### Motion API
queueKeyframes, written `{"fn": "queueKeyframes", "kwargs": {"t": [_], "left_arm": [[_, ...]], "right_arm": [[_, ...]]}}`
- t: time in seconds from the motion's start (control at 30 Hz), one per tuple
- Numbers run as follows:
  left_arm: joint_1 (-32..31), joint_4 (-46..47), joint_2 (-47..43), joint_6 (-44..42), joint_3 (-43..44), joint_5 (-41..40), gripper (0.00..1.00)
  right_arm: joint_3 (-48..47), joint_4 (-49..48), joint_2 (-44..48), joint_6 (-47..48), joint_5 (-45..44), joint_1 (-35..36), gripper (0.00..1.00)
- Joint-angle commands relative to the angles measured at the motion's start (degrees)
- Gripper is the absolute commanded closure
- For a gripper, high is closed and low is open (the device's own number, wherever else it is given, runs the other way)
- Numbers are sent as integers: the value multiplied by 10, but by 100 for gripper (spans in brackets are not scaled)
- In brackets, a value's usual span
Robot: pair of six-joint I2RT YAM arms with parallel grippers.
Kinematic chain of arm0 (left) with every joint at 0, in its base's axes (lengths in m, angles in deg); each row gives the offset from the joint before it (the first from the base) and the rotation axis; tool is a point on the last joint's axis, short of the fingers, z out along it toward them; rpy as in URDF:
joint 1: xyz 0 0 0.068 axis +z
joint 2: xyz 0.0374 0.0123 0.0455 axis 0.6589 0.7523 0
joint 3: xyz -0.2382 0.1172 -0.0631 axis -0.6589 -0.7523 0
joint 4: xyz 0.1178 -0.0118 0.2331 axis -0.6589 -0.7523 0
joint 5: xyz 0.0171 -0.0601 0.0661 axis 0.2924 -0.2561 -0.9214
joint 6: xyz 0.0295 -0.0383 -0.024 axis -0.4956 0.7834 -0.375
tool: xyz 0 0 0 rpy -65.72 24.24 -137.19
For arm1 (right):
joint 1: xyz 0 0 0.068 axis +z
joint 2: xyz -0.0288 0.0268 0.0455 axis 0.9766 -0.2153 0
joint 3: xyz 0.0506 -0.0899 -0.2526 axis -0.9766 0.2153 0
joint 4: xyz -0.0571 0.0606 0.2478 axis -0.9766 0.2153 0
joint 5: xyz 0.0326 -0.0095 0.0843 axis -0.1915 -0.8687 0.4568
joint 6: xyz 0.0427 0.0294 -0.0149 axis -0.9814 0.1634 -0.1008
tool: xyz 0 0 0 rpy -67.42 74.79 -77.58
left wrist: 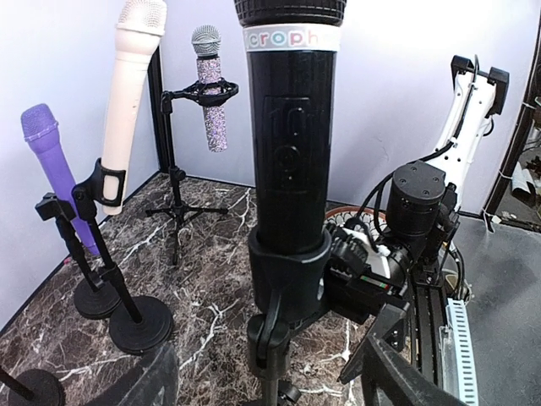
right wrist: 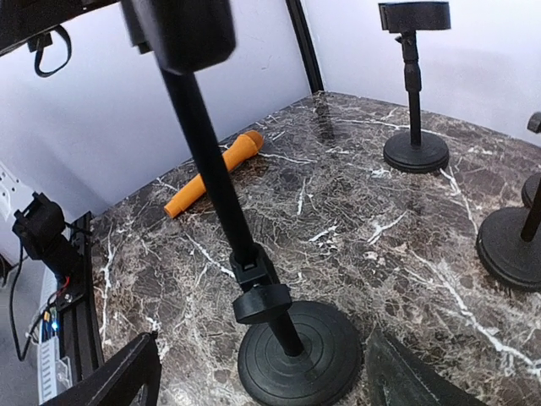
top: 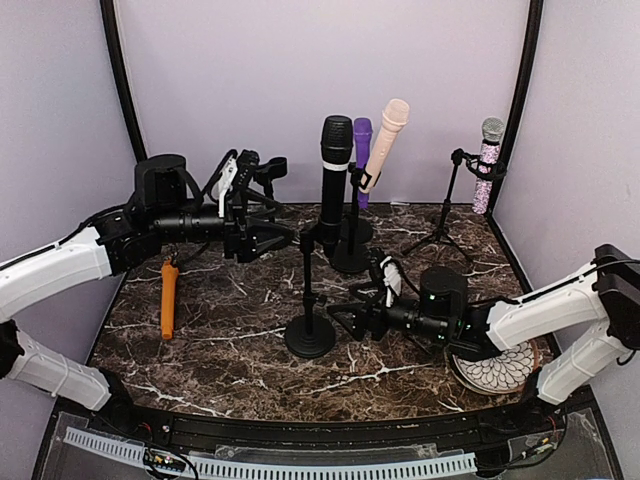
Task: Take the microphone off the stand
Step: Unscrew the knob on the stand of the microphone stand.
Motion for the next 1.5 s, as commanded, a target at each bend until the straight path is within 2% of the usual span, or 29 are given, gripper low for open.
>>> {"fn": "queueKeyframes", "kwargs": {"t": [0.0, 0.17, 0.37, 0.53, 0.6, 0.77, 0.93, 1.07, 1.23, 1.47], "left_arm": [[5, -52, 26, -43, 26, 41, 23], [5, -96, 57, -73, 54, 86, 24], [6, -103, 62, -87, 63, 71, 23], [5, -60, 52, -76, 29, 55, 23], [5, -17, 37, -75, -3, 37, 23], [6, 12, 2, -69, -46, 25, 23], [5, 14, -2, -68, -50, 14, 23], [4, 6, 0, -74, -49, 12, 23], [5, 5, 5, -74, -47, 10, 23], [4, -2, 20, -76, -40, 13, 23]], "right_arm": [[-27, -19, -20, -155, 11, -4, 17], [-20, 1, -14, -249, 2, -4, 17], [-67, 84, -27, -303, 26, -16, 19], [-74, 89, -38, -311, 46, -29, 23], [-83, 102, -49, -318, 58, -39, 28], [-80, 67, -74, -346, 98, -52, 37], [-88, 9, -100, -357, 133, -53, 43], [-81, -22, -104, -368, 138, -53, 44], [-73, -24, -91, -362, 134, -55, 38], [-94, -18, -112, -349, 145, -56, 47]]}}
